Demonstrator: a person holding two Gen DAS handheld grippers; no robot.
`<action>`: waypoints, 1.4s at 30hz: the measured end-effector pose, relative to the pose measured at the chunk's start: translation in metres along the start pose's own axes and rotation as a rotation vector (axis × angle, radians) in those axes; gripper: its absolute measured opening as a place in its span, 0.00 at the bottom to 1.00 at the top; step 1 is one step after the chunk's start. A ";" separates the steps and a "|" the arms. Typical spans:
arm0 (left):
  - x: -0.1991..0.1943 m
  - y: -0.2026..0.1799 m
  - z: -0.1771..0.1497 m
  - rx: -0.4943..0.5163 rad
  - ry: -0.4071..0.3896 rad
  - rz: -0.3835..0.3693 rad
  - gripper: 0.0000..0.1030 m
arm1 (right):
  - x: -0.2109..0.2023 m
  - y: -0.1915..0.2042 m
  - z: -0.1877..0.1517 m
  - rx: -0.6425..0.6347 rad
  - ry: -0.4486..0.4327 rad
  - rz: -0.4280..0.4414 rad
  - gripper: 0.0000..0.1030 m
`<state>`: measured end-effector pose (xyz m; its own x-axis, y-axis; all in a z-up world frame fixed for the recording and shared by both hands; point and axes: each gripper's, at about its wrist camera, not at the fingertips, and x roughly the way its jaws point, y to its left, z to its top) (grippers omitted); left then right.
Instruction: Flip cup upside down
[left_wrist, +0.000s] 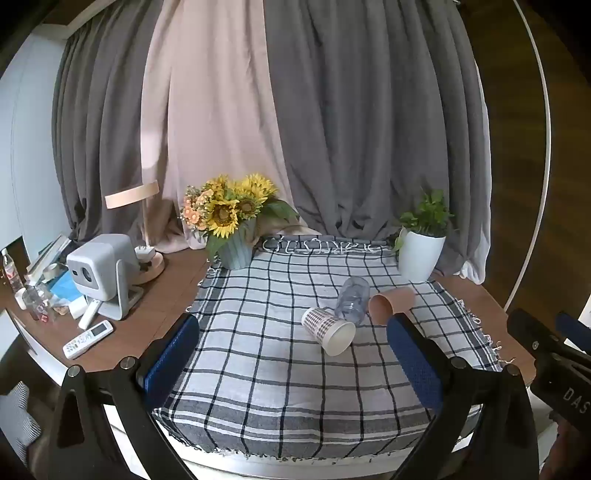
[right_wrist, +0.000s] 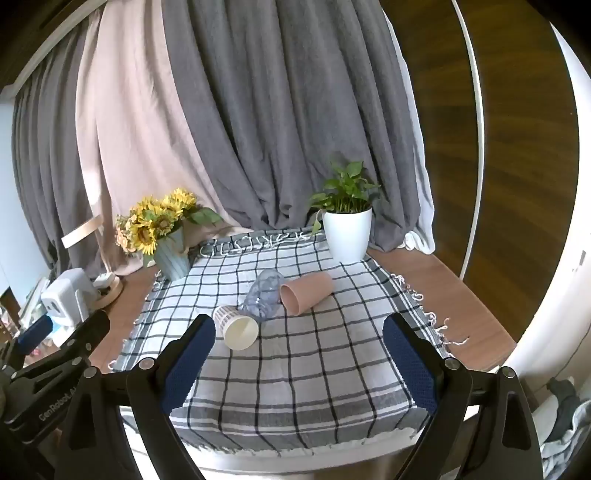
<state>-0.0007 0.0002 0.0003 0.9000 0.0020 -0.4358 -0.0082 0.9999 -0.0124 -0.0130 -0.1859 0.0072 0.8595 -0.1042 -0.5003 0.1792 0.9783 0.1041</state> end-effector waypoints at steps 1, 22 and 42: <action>0.000 0.000 0.000 0.003 0.004 -0.003 1.00 | 0.000 0.000 0.000 -0.002 -0.002 0.000 0.90; -0.001 -0.006 0.009 0.004 -0.010 -0.038 1.00 | -0.005 0.002 0.010 -0.004 -0.057 -0.008 0.90; 0.003 -0.006 0.011 -0.007 -0.014 -0.051 1.00 | -0.005 0.000 0.017 0.005 -0.062 -0.004 0.90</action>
<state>0.0071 -0.0051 0.0088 0.9053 -0.0483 -0.4221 0.0344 0.9986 -0.0403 -0.0092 -0.1883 0.0238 0.8869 -0.1189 -0.4464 0.1848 0.9770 0.1068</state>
